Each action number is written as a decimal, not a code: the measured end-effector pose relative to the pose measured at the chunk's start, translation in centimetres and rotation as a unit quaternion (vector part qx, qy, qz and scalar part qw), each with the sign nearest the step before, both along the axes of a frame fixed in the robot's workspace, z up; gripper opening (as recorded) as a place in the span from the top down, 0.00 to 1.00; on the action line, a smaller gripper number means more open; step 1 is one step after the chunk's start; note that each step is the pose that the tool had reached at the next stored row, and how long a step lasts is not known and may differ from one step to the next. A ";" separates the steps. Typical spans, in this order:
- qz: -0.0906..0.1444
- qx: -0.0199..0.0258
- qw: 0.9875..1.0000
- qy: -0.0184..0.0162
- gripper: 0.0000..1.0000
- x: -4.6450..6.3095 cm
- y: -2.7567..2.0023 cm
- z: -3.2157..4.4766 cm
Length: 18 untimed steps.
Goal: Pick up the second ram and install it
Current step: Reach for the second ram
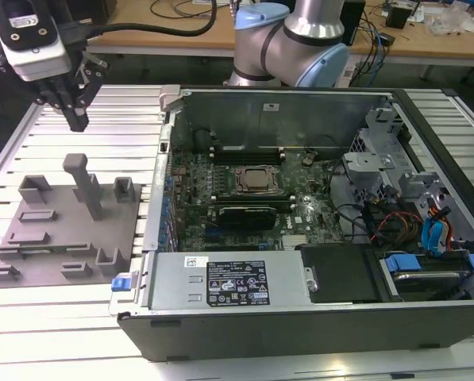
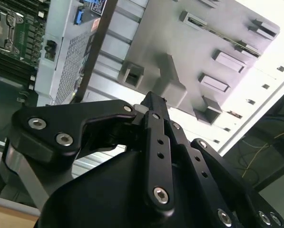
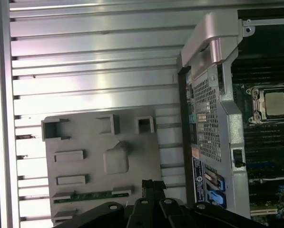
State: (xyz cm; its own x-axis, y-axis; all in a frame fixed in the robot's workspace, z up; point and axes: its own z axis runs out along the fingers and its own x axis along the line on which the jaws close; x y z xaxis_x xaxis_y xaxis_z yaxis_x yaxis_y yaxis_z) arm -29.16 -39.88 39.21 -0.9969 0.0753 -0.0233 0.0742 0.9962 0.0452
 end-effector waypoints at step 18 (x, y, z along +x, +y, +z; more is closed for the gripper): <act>0.000 0.000 1.000 0.000 0.92 -7.6 0.00 -0.10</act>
